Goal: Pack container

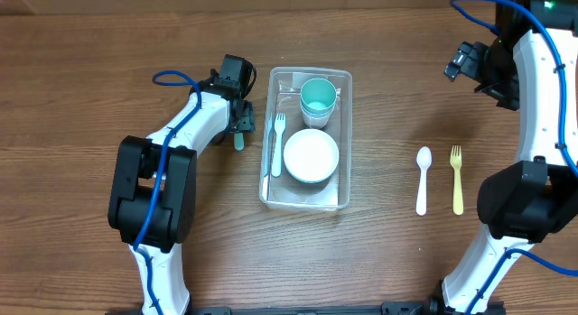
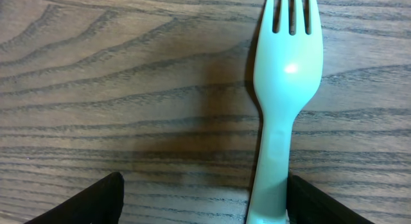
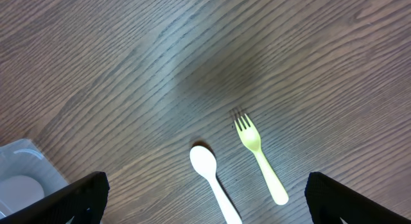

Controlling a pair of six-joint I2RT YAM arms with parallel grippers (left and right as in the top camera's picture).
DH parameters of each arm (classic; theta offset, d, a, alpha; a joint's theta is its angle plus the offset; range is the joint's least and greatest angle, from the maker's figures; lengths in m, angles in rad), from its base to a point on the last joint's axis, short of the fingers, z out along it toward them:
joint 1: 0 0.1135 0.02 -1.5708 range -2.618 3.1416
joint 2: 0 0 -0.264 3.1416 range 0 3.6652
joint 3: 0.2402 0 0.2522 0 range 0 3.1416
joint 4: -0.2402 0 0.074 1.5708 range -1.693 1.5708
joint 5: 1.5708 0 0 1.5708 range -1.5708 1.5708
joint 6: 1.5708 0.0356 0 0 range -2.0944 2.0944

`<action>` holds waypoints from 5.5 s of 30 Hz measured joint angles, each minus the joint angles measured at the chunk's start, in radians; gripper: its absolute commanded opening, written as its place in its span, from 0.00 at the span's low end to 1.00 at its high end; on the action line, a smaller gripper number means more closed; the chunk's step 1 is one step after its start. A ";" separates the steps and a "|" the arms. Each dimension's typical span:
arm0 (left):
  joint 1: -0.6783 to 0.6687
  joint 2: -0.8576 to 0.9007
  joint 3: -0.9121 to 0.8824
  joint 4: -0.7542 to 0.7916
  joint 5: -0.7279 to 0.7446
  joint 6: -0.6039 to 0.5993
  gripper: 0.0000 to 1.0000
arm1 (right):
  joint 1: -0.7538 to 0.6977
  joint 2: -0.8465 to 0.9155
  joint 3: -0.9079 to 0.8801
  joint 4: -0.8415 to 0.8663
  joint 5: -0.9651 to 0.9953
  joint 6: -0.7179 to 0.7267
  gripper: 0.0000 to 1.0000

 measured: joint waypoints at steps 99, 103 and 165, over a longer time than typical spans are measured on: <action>-0.290 -0.379 0.002 -0.100 0.127 -0.012 0.04 | 0.000 0.000 0.000 0.000 0.000 0.000 1.00; -0.290 -0.343 0.002 -0.096 0.123 -0.010 0.47 | 0.000 0.000 0.000 0.000 0.000 0.000 1.00; 0.195 -0.417 0.201 -0.391 0.060 -0.141 1.00 | 0.000 -0.593 -1.065 0.343 -0.230 -0.182 1.00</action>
